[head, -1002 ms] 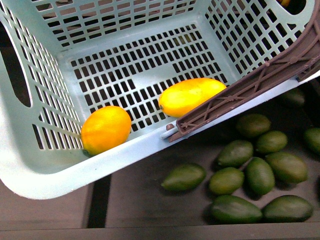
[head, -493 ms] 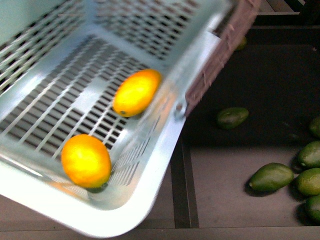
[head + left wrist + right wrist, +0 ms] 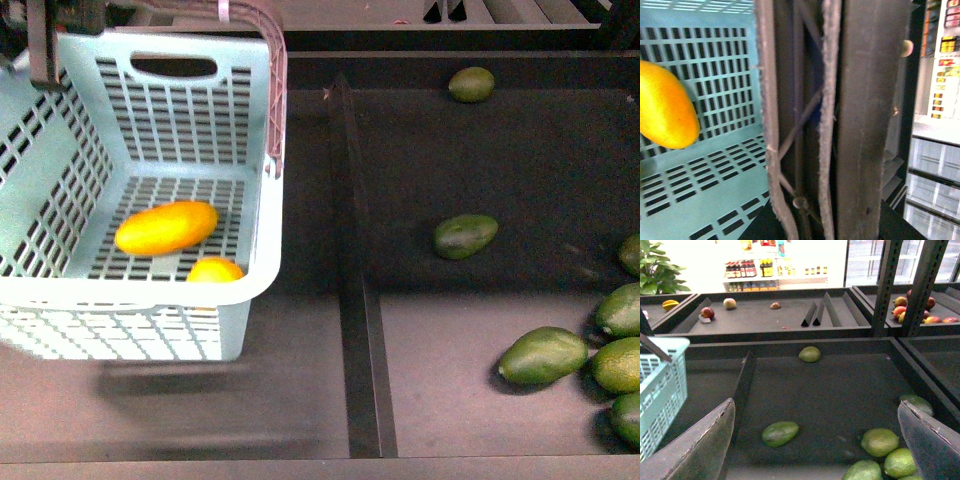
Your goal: Pick lemon and mango into basket
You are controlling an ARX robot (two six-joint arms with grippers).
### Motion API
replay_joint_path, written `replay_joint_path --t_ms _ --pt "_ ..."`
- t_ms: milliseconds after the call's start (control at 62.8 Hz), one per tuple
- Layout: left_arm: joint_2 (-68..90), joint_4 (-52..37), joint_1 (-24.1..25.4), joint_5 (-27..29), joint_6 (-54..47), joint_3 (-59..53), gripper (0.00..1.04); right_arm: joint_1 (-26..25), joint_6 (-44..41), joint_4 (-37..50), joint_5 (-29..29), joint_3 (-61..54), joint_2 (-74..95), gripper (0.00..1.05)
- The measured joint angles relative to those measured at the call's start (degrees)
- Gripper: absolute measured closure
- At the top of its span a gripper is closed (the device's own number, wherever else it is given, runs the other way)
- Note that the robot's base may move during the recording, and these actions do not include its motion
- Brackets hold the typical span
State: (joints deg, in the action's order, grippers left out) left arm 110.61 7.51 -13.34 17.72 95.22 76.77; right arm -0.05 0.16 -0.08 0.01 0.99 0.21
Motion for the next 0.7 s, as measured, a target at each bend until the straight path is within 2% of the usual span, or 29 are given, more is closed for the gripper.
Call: replay_joint_path --t_ms 127,366,541,700 --pt "5.20 -3.85 2.25 -6.88 -2.16 0.66 0.88 0.00 0.00 0.00 -0.02 -0.02 0.00 0.09" --pt "6.73 -10.47 1.79 -9.42 -2.34 -3.17 0.88 0.00 0.00 0.00 0.00 -0.02 -0.02 0.09" --pt "5.05 -10.21 1.99 -8.24 -2.69 -6.01 0.57 0.00 0.00 0.00 0.00 -0.02 0.00 0.09" --pt "-3.85 2.73 2.54 -1.14 -7.58 -9.88 0.23 0.00 0.00 0.00 0.00 -0.02 -0.02 0.09"
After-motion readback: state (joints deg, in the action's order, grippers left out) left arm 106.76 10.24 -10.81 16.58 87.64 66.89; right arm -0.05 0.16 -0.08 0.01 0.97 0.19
